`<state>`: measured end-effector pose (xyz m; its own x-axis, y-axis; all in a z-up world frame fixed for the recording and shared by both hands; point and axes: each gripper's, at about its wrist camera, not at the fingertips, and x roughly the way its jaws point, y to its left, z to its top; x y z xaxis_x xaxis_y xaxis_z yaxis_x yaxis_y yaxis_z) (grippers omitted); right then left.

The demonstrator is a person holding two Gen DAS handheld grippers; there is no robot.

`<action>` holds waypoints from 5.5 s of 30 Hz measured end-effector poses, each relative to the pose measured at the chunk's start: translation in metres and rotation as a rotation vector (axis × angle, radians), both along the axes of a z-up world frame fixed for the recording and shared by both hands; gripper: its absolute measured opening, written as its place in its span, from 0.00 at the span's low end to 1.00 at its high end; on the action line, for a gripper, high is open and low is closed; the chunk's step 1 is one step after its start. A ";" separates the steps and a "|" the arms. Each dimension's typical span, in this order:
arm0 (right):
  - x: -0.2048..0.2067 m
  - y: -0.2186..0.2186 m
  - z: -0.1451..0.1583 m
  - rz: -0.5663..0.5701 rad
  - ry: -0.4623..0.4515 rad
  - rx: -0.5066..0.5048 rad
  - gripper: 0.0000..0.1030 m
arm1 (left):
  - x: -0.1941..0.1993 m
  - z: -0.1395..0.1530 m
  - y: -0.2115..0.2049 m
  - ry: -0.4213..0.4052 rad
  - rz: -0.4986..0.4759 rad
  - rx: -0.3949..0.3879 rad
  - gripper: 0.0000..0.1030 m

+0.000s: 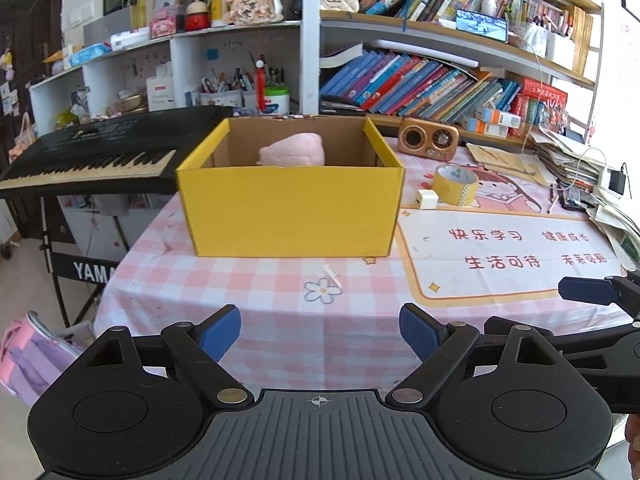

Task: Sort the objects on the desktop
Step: 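Withdraw both grippers from the yellow box back toward the desk, then grasp the white plug charger with the left gripper while the right grasps the yellow tape roll, then lift the charger and tape roll and carry both over the yellow box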

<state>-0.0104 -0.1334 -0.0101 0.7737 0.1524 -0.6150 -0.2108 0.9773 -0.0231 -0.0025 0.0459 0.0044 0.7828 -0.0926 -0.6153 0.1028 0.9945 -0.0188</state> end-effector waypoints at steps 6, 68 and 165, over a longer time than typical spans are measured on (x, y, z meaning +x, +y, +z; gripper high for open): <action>0.009 -0.024 -0.005 -0.055 0.033 0.003 0.84 | 0.012 -0.004 -0.022 0.020 -0.041 -0.002 0.87; 0.240 -0.228 -0.009 -0.091 0.042 0.012 0.83 | 0.254 -0.057 -0.204 0.110 0.081 0.021 0.69; 0.108 -0.111 0.018 -0.049 0.074 0.113 0.88 | 0.089 0.008 -0.096 0.003 -0.061 -0.080 0.40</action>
<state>0.0972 -0.2443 0.0084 0.7354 0.1867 -0.6514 -0.1599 0.9820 0.1010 0.0861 -0.0502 0.0126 0.7726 -0.1888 -0.6061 0.1628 0.9817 -0.0983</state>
